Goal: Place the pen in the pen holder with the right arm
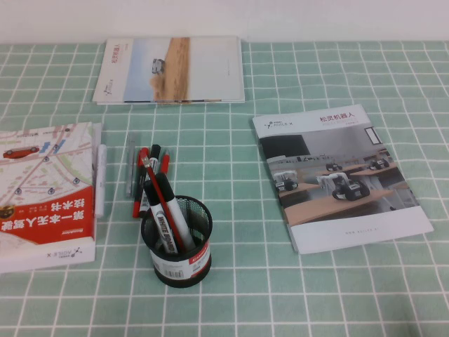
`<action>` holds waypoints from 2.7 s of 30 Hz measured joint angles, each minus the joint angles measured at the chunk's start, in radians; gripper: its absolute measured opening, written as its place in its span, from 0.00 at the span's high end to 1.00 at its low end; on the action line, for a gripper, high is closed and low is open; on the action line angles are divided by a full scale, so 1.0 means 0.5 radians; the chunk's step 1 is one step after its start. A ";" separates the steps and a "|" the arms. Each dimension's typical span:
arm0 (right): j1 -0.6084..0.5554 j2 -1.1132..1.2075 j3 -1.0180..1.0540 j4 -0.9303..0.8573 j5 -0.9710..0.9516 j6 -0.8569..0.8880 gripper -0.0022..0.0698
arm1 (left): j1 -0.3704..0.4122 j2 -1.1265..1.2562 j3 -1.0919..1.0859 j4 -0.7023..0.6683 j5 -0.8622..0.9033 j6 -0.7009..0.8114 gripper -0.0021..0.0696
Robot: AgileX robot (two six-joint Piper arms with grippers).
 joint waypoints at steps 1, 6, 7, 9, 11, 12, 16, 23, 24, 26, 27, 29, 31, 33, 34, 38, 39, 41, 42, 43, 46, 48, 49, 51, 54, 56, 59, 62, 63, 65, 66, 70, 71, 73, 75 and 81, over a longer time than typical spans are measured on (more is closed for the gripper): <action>0.000 0.000 0.000 0.000 -0.004 0.000 1.00 | 0.000 0.000 0.000 0.000 0.000 0.000 0.98; 0.000 0.000 0.004 0.038 -0.092 0.000 1.00 | 0.000 0.000 0.000 0.000 0.000 0.000 0.98; 0.000 0.000 0.004 0.041 -0.102 0.000 1.00 | 0.000 0.000 0.000 0.000 0.000 0.000 0.98; 0.000 0.000 0.004 0.041 -0.116 0.000 1.00 | 0.000 0.000 0.000 0.000 0.000 0.000 0.98; 0.000 0.000 0.004 0.045 -0.115 0.000 1.00 | 0.000 0.000 0.000 0.000 0.000 0.000 0.98; 0.000 0.000 0.004 0.045 -0.115 0.000 1.00 | 0.000 0.000 0.000 0.000 0.000 0.000 0.98; 0.000 0.000 0.004 0.055 -0.120 0.000 1.00 | 0.000 0.000 0.000 0.000 0.000 0.000 0.98; 0.000 0.000 0.006 0.272 -0.231 0.000 0.99 | 0.000 0.000 0.000 0.000 0.000 0.000 0.98; 0.000 0.000 0.006 0.327 -0.262 0.000 0.99 | 0.000 0.000 0.000 0.000 0.000 0.000 0.98; 0.000 0.000 0.006 0.499 -0.323 0.000 0.99 | 0.000 0.000 0.000 0.000 0.000 0.000 0.98; 0.000 0.000 0.006 0.572 -0.348 0.000 0.99 | 0.000 0.000 0.000 0.000 0.000 0.000 0.98; 0.000 0.000 0.006 0.727 -0.407 0.000 0.99 | 0.000 0.000 0.000 0.000 0.000 0.000 0.98; 0.000 0.000 0.006 0.887 -0.460 0.000 0.99 | 0.000 0.000 0.000 0.000 0.000 0.000 0.98; 0.000 0.000 0.006 1.007 -0.484 0.000 1.00 | 0.000 0.000 0.000 0.000 0.000 0.000 0.98; 0.000 0.000 0.006 1.036 -0.497 0.000 1.00 | 0.000 0.000 0.000 0.000 0.000 0.000 0.98; 0.000 0.000 0.006 1.161 -0.563 0.000 1.00 | 0.000 0.000 0.000 0.000 0.000 0.000 0.98; 0.000 0.000 0.006 1.205 -0.568 0.000 1.00 | 0.000 0.000 0.000 0.000 0.000 0.000 0.98; 0.000 0.000 0.006 1.253 -0.530 0.000 1.00 | 0.000 0.000 0.000 0.000 0.000 0.000 0.98; 0.000 0.000 -0.014 1.271 -0.478 0.000 1.00 | 0.000 0.000 0.000 0.000 0.000 0.000 0.98; 0.000 0.016 -0.044 1.276 -0.416 0.000 1.00 | 0.000 0.000 0.000 0.000 0.000 0.000 0.98; 0.000 0.160 -0.233 1.279 -0.208 0.020 1.00 | 0.000 0.000 0.000 0.000 0.000 0.000 0.98; 0.000 0.339 -0.395 1.279 -0.031 0.043 1.00 | 0.000 0.000 0.000 0.000 0.000 0.000 0.98; 0.000 0.423 -0.466 1.272 0.051 0.047 1.00 | 0.000 0.000 0.000 0.000 0.000 0.000 0.98; 0.000 0.655 -0.632 1.228 0.248 0.047 1.00 | 0.000 0.000 0.000 0.000 0.000 0.000 0.98; 0.000 1.011 -0.904 1.100 0.538 0.042 1.00 | 0.000 0.000 0.000 0.000 0.000 0.000 0.98; 0.000 1.216 -1.057 1.022 0.665 0.028 1.00 | 0.000 0.000 0.000 0.000 0.000 0.000 0.98; 0.000 1.494 -1.287 0.967 0.777 -0.037 1.00 | 0.000 0.000 0.000 0.000 0.000 0.000 0.98; 0.018 1.801 -1.518 0.929 0.869 -0.074 1.00 | 0.000 0.000 0.000 0.000 0.000 0.000 0.98; 0.046 1.901 -1.590 0.903 0.883 -0.078 1.00 | 0.000 0.000 0.000 0.000 0.000 0.000 0.98; 0.125 2.096 -1.716 0.861 0.883 -0.078 1.00 | 0.000 0.000 0.000 0.000 0.000 0.000 0.98; 0.180 2.192 -1.787 0.846 0.883 -0.078 1.00 | 0.000 0.000 0.000 0.000 0.000 0.000 0.98; 0.420 2.536 -2.087 0.754 0.886 0.005 1.00 | 0.000 0.000 0.000 0.000 0.000 0.000 0.98; 0.478 2.630 -2.173 0.713 0.886 0.042 1.00 | 0.000 0.000 0.000 0.000 0.000 0.000 0.98; 0.578 2.815 -2.335 0.609 0.886 0.126 1.00 | 0.000 0.000 0.000 0.000 0.000 0.000 0.98; 0.678 2.996 -2.528 0.486 0.901 0.232 1.00 | 0.000 0.000 0.000 0.000 0.000 0.000 0.98; 0.890 3.501 -3.160 0.225 1.048 0.505 0.99 | 0.000 0.000 0.000 0.000 0.000 0.000 0.98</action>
